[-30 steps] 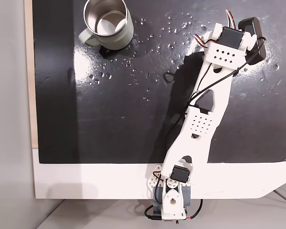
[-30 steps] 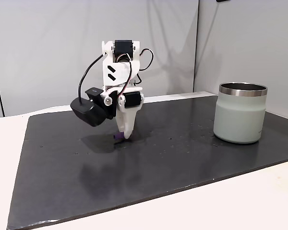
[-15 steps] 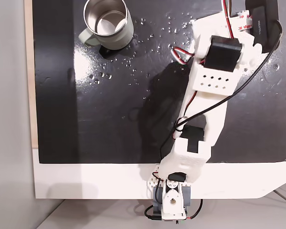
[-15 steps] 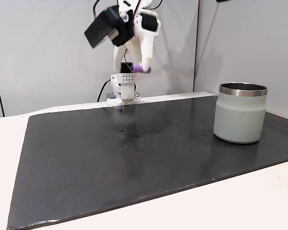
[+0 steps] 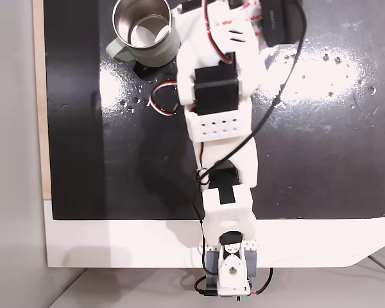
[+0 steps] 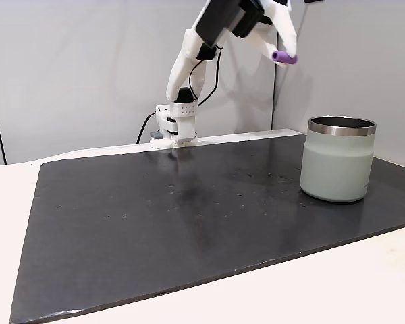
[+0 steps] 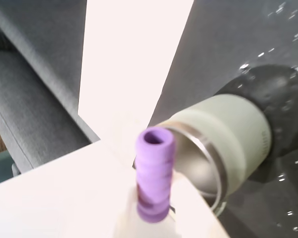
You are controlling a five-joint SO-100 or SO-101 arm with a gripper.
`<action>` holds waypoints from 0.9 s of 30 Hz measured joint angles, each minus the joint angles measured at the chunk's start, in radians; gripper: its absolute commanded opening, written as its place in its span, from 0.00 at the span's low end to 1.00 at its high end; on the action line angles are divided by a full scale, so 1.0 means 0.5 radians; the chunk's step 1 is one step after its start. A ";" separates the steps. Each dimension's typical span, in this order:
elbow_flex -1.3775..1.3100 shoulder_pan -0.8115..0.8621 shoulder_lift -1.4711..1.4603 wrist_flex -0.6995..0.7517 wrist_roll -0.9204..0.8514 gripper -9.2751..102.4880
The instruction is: Grasp a pengrip and put it in the cup.
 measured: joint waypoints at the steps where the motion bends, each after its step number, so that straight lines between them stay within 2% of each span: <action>1: 0.000 -0.043 -0.034 -0.046 0.037 0.08; 7: -0.031 -0.258 -0.273 -0.258 0.206 0.08; 17: -0.138 -0.433 -0.555 -0.322 0.224 0.08; 22: -0.190 -0.414 -0.577 -0.319 0.224 0.23; 27: -0.202 -0.433 -0.577 -0.279 0.224 0.24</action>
